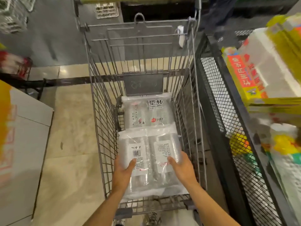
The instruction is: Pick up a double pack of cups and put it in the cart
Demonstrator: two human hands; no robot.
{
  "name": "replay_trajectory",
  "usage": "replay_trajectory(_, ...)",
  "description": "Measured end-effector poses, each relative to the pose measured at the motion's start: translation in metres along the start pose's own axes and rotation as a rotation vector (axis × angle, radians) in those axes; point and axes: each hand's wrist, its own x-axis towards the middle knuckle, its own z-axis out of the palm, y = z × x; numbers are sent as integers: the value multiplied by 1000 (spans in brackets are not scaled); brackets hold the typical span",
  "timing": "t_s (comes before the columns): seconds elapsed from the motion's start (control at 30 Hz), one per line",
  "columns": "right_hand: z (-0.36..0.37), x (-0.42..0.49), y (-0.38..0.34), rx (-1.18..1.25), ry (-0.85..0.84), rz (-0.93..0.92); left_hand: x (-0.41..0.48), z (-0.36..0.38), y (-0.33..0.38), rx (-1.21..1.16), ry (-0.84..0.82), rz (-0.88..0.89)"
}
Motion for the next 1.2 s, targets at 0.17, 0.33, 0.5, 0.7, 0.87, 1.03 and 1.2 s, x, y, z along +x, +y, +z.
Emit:
replay_trajectory(0.17,8,-18,-12,-5,70,12,5,15,-20,25,-7,-27)
replay_trajectory(0.33,16,-24,-6,-37,96,55,6,18,-35,69,-17,-47)
replay_trajectory(0.5,20,-27,-2,-62,41,154,6,18,-38,152,-67,-67)
replay_trajectory(0.7,13,-26,-7,-65,-22,176,13,12,-23,274,-57,-120)
replay_trajectory(0.87,-15,-49,-48,-330,17,62,-12,-6,37,786,-21,124)
replay_trajectory(1.03,-65,-97,-124,-581,143,-122,-53,-28,128,1132,1,526)
replay_trajectory(1.2,-120,-169,-189,-714,321,-235,-109,-46,221,1201,100,847)
